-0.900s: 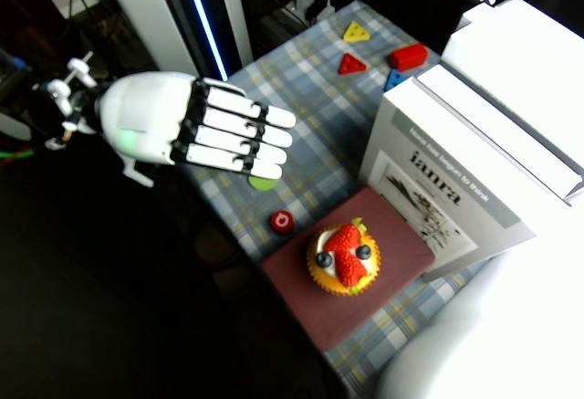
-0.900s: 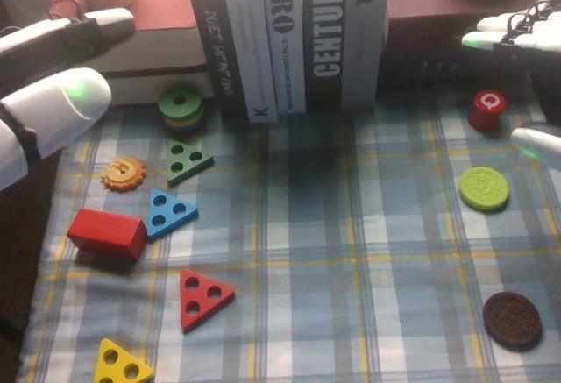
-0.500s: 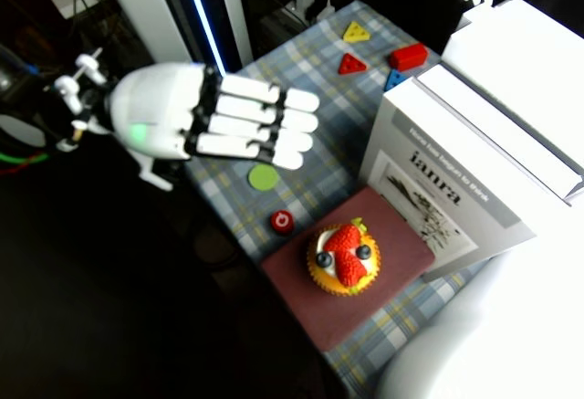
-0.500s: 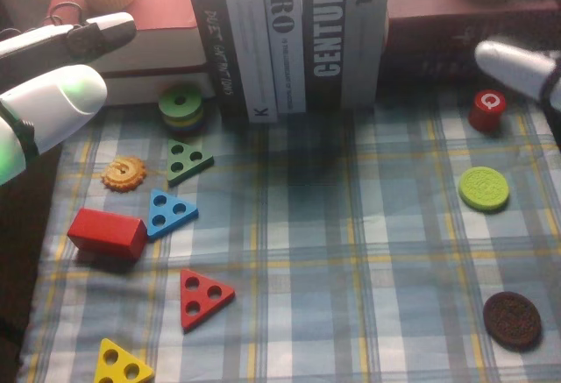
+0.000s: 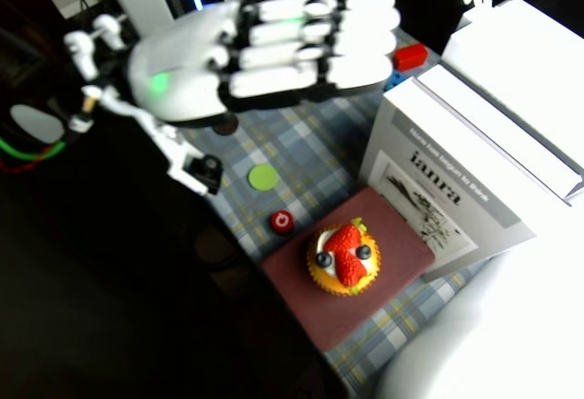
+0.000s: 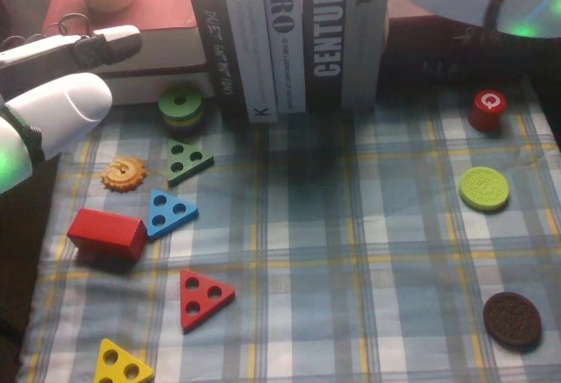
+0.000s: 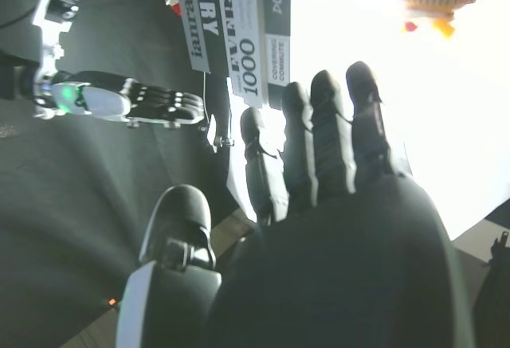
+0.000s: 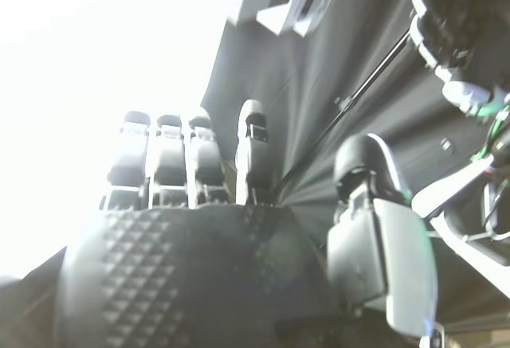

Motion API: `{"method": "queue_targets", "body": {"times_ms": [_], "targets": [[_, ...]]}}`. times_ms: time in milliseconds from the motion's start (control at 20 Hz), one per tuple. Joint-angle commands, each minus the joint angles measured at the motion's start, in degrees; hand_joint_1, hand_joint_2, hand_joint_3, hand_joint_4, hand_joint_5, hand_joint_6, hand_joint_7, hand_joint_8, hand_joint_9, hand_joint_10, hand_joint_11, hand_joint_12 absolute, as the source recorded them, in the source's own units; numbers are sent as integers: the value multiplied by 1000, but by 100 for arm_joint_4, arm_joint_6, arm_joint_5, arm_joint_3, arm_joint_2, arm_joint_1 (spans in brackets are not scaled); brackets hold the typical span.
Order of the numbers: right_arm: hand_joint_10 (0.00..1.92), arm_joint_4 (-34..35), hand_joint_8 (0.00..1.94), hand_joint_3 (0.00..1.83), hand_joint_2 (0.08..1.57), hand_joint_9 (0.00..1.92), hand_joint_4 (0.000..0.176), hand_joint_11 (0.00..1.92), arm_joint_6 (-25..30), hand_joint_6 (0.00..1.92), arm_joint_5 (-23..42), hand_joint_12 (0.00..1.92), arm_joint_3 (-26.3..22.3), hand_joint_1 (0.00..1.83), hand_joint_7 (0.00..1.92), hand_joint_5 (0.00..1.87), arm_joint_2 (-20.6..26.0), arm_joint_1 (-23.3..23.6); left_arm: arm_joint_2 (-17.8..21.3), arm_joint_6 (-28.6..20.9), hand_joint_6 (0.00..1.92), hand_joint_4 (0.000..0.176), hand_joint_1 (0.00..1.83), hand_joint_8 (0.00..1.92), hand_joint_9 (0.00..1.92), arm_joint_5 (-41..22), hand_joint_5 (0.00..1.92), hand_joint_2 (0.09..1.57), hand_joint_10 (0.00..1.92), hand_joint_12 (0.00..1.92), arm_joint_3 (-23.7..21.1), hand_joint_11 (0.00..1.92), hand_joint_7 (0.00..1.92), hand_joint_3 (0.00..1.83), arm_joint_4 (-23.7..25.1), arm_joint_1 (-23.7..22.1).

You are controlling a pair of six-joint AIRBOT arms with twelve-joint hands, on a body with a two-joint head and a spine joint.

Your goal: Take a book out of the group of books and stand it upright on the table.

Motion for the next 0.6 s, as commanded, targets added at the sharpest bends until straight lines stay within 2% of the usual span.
{"method": "queue_targets", "body": {"times_ms": [0,50,100,150,200,300,450,550], "targets": [[0,131,0,0,1128,0,176,143,-37,11,361,78,59,0,0,325,-27,151,-14,-33,0,159,0,8,237,-680,427,1308,9,257,31,11,346,4,42,-42],[0,69,0,0,1113,0,176,163,-117,10,120,94,120,0,0,343,-91,290,-20,-35,0,162,0,1,219,-674,388,1309,1,254,36,1,324,3,42,-42],[0,41,0,7,1087,0,176,116,-245,11,-89,195,154,0,0,353,-134,391,-28,-37,0,158,0,0,218,-674,373,1313,1,253,41,0,319,5,42,-42],[0,11,0,3,1089,0,176,22,-408,3,-315,81,176,0,0,348,-172,487,-41,-38,1,154,0,1,210,-663,362,1324,2,212,50,0,308,5,42,-43],[0,-23,0,4,1096,0,176,4,-492,2,-453,15,201,0,0,337,-209,558,-48,-39,0,171,0,0,209,-654,310,1331,2,199,57,0,298,6,42,-43],[0,-106,0,9,1112,0,176,0,-524,4,-627,0,260,0,0,342,-278,653,-55,-44,0,176,0,5,217,-643,295,1335,5,197,63,0,308,6,42,-43],[0,-252,0,6,1110,0,176,0,-525,0,-824,0,333,0,0,322,-357,803,-77,-60,4,167,3,11,227,-629,303,1341,7,202,78,2,329,7,44,-43],[0,-366,0,14,1130,0,176,0,-525,1,-934,0,358,0,0,322,-385,890,-78,-61,0,176,15,5,223,-622,271,1345,3,190,84,0,326,4,45,-43]]}}
